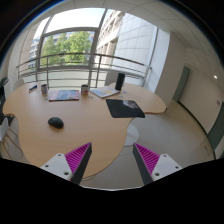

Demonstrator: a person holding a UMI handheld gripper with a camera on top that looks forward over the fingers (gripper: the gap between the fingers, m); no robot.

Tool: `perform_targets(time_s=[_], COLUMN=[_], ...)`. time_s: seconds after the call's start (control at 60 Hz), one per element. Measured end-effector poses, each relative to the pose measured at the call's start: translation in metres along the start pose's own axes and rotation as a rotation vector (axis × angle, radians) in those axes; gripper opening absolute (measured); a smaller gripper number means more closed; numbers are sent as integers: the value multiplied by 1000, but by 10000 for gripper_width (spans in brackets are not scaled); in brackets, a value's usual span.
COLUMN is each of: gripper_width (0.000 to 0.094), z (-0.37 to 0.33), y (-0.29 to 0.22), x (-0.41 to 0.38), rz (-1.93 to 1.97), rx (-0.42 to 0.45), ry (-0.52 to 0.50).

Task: Arrange mouse

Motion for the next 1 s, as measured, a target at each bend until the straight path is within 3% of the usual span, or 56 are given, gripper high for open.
perform_targets(time_s=[0.267, 0.517, 0.717, 1.0], gripper_width=[847, 852, 849, 846], z=[15, 67, 158, 244], y=[40, 64, 30, -17], x=[-43, -167, -249, -300], rz=[-12, -13, -66, -141], rx=[-88, -88, -28, 0], ry=[8, -131, -212, -263])
Point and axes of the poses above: the point between the fingertips, and its own axes, seen from behind it with the camera up: x to the right, y down, z forward, the way the camera looks, the point moved 7 cm from there along -z, backward, against the way the camera looks
